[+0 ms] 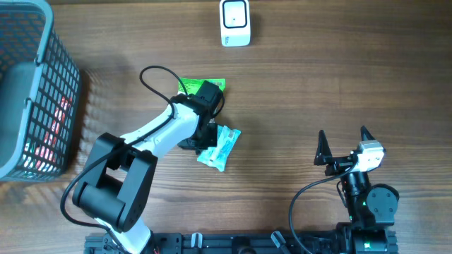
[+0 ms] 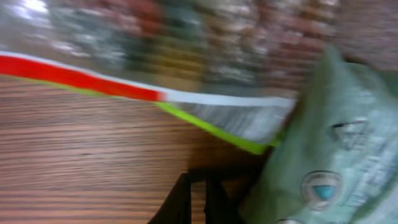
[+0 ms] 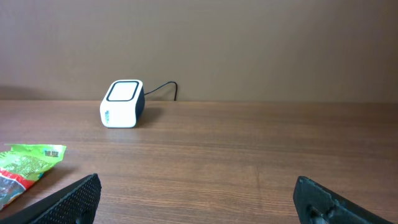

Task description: Scan the item barcode

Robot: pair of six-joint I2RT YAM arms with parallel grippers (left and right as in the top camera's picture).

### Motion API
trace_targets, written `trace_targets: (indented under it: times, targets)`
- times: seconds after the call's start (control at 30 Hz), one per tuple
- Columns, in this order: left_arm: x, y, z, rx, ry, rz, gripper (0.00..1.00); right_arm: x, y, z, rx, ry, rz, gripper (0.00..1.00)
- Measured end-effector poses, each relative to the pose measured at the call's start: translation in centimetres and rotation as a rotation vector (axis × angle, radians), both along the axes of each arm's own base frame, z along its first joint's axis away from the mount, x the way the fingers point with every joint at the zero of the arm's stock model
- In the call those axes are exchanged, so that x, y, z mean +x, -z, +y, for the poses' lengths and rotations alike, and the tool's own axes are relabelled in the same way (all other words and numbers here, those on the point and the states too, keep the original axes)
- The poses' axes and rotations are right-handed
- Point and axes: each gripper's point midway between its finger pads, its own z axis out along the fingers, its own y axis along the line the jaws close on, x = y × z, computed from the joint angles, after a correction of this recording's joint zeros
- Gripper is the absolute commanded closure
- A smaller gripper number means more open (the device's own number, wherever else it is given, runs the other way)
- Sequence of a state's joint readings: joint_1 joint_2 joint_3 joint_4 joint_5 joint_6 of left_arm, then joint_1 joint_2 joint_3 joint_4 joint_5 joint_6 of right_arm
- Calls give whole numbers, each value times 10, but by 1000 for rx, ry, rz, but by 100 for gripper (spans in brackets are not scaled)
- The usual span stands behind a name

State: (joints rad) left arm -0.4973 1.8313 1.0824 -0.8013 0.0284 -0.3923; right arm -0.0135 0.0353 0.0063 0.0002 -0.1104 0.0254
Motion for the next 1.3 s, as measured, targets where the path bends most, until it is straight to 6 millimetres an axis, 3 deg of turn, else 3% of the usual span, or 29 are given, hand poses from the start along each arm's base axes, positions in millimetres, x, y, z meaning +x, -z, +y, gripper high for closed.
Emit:
trace_targets:
  times: [0.27, 0.37, 0.4, 0.47, 0.57, 0.67, 0.77, 0.83, 0.9, 0.93, 1.07, 1.17, 1.3]
  targets:
    - [-11, -6, -75, -226, 123, -20, 87, 0, 0, 0, 0, 0, 0, 0]
    - [-15, -9, -66, -145, 130, -8, 85, 0, 0, 0, 0, 0, 0, 0]
    - [-10, -19, -60, -119, 116, 2, 87, 0, 0, 0, 0, 0, 0, 0]
    - [23, -58, -67, -142, 87, -62, 96, 0, 0, 0, 0, 0, 0, 0]
    - [46, -92, -96, -243, 106, -148, 96, 0, 0, 0, 0, 0, 0, 0]
    - [40, -93, -121, -289, 144, -159, 96, 0, 0, 0, 0, 0, 0, 0]
    - [25, -69, -138, -272, 174, -100, 96, 0, 0, 0, 0, 0, 0, 0]
    - [16, -42, -141, -233, 181, -39, 96, 0, 0, 0, 0, 0, 0, 0]
    - [0, -16, -131, -171, 172, 59, 95, 0, 0, 0, 0, 0, 0, 0]
    - [-2, -14, -130, -165, 170, 72, 95, 0, 0, 0, 0, 0, 0, 0]
    - [-7, -14, -124, -143, 168, 97, 96, 0, 0, 0, 0, 0, 0, 0]
    - [-8, -19, -121, -126, 168, 109, 87, 0, 0, 0, 0, 0, 0, 0]
    - [22, -68, -121, -172, 146, 15, 85, 0, 0, 0, 0, 0, 0, 0]
